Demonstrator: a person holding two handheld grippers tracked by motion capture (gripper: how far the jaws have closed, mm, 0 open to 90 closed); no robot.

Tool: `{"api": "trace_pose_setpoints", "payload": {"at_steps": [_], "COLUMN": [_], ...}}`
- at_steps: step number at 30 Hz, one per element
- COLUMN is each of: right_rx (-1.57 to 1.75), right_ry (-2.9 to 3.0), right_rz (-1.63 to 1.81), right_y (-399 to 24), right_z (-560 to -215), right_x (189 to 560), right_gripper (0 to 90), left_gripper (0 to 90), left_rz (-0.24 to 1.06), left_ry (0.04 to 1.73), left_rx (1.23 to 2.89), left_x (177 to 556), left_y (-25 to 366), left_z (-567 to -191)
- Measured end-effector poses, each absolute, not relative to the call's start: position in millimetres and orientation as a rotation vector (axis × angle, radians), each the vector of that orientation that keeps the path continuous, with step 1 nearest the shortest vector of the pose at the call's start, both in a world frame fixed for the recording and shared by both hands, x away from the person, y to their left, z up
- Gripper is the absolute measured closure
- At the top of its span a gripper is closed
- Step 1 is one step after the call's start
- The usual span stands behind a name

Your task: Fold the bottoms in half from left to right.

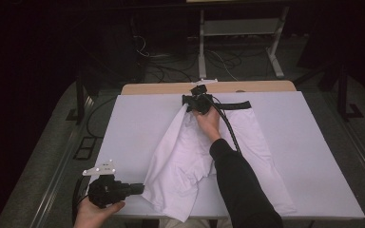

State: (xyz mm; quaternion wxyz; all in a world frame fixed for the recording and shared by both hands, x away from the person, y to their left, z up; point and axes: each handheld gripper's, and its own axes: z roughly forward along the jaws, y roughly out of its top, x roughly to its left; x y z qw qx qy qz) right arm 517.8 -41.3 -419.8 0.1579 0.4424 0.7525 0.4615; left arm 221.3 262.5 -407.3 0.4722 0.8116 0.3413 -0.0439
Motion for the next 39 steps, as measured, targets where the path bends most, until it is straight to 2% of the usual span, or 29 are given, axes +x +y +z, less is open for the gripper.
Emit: {"api": "trace_pose_setpoints", "payload": {"at_steps": [23, 39], "right_rx": [1.298, 1.32], "right_ry": [2.12, 2.117], "right_rz": [1.359, 1.337], "right_y": [-86, -108], "right_z": [-392, -385], "right_x": [525, 529], "right_gripper": [85.8, 85.7], "left_gripper": [87.6, 87.5], "left_rz": [-0.087, -0.166], "left_ry": [0.616, 0.442], "left_rx": [1.976, 2.004], "left_x": [214, 226], "left_y": [216, 159], "left_z": [-380, -371]}}
